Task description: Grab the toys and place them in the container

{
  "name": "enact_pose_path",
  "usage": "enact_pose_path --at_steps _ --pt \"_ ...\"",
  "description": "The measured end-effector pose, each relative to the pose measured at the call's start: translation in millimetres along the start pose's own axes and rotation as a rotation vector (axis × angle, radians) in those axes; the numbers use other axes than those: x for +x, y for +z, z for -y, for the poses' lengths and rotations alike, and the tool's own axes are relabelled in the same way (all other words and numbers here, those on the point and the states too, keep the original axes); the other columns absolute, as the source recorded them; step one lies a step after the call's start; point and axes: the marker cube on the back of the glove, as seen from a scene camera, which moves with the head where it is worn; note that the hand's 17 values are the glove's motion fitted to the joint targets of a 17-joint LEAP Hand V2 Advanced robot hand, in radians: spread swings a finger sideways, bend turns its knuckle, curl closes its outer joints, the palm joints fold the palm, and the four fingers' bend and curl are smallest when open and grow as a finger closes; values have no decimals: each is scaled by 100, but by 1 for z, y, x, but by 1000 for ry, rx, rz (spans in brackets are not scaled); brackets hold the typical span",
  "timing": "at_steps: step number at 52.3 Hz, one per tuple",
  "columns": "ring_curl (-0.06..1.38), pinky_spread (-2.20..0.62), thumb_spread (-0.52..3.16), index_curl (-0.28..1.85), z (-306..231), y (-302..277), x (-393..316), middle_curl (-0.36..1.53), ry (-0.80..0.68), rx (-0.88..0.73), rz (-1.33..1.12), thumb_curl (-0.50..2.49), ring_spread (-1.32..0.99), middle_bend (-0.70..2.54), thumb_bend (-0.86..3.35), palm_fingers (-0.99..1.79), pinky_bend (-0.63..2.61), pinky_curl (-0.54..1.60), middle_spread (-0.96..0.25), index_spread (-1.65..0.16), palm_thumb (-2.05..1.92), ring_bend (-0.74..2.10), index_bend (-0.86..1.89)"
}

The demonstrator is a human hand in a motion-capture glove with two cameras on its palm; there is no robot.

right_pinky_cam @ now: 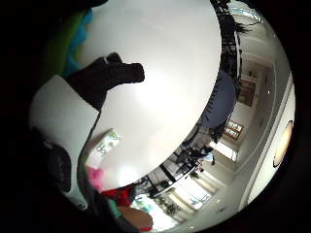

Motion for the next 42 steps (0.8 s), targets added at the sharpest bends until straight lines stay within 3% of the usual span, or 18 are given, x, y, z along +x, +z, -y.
enact_pose_path --at_steps 25,33,42 --pt "50 -18 105 -3 4 -2 -6 25 -103 -42 -159 30 -11 16 -4 -26 171 40 -2 -34 2 108 -10" --pt "50 -20 107 -1 7 -4 -11 26 -95 -62 -150 30 -11 16 -2 -25 172 40 1 -36 0 111 -2" --pt "46 -23 114 3 12 -7 -15 26 -109 -94 -100 29 -11 16 0 -5 167 38 1 -40 5 106 11"
